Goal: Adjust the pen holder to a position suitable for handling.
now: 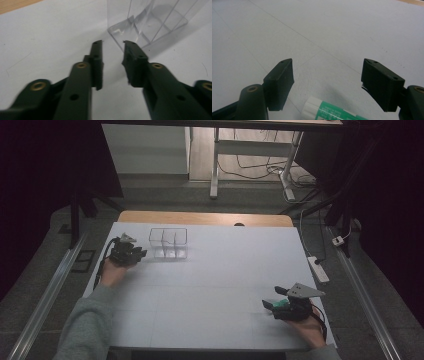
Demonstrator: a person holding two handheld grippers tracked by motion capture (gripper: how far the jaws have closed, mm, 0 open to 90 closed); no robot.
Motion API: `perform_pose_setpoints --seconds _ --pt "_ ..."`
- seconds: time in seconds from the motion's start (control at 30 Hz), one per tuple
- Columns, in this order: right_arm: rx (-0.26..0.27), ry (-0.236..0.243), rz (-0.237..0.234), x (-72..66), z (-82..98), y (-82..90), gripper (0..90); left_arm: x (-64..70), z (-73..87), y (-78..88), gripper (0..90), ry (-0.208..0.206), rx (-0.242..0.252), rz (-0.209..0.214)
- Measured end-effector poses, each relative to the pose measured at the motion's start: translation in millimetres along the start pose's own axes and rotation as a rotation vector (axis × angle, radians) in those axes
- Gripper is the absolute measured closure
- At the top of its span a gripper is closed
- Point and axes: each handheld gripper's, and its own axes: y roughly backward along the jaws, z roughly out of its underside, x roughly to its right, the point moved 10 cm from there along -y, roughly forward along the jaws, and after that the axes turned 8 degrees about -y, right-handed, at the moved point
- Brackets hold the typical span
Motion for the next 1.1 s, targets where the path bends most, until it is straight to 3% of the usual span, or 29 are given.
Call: perform_pose_setpoints --seconds 0.13,0.53,0.7,1.1 --pt "0.002 -0.003 -0.005 -0.4 0.3 -0.5 25.7 -1.9 -4.0 -6.1 88.6 -0.003 -0.009 0.004" --pt "-0.007 -0.003 0.007 0.8 1.0 -0.3 25.7 -2.4 -20.8 -23.8 89.0 -0.015 -0.002 0.015" --pt "-0.006 -0.004 0.007 1.1 0.8 0.0 25.7 -4.4 -20.5 -28.5 89.1 0.015 0.005 0.035" --pt "-0.002 -0.005 0.012 2.5 -0.2 1.5 25.8 -4.6 -19.3 -33.5 89.1 0.024 -0.01 0.03"
